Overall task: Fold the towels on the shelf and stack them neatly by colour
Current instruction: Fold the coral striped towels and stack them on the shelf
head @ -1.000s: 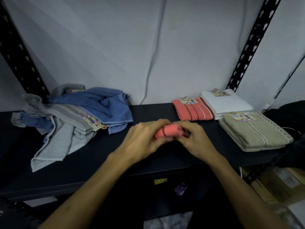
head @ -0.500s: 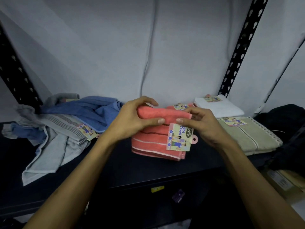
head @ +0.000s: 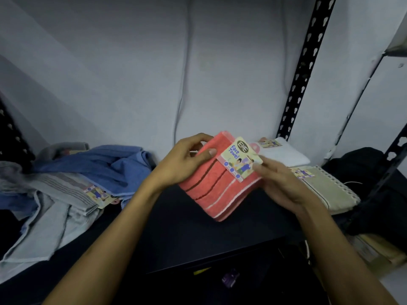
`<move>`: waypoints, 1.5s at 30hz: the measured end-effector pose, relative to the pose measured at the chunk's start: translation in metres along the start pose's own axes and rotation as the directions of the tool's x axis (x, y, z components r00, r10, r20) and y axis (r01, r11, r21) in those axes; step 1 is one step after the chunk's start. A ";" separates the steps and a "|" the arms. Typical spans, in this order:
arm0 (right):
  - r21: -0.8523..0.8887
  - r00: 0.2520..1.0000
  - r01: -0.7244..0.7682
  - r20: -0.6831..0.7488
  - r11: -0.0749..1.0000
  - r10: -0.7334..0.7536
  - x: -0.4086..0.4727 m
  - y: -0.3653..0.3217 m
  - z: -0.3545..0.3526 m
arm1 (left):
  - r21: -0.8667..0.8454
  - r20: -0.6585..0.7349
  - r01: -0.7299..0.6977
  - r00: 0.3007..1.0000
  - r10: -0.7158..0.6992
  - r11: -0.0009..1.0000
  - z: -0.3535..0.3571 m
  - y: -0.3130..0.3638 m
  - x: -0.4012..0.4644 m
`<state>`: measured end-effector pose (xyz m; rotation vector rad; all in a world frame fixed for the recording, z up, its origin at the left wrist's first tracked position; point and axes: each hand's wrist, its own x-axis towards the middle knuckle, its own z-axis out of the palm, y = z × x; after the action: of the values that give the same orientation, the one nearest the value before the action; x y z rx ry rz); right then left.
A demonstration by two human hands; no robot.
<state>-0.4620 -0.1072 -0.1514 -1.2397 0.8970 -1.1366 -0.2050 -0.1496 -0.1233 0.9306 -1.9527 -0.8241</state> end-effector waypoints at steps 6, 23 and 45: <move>0.220 0.982 -0.073 -0.156 0.973 0.109 0.005 0.036 -0.004 | -0.113 -0.071 0.075 0.994 -0.084 0.991 0.022 -0.031 0.013; -0.519 0.832 -0.308 -0.553 0.797 -0.039 0.181 0.024 -0.074 | -0.098 -0.372 0.415 0.828 -0.420 0.905 0.083 -0.112 0.128; -0.954 0.859 -0.169 -0.266 0.249 -0.437 0.183 0.054 -0.059 | 0.135 -0.361 0.391 0.875 -0.322 0.911 0.102 -0.142 0.130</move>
<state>-0.4681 -0.3010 -0.2001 -2.1134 2.1716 -1.0097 -0.3017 -0.3096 -0.2343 1.4881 -1.6099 -0.6207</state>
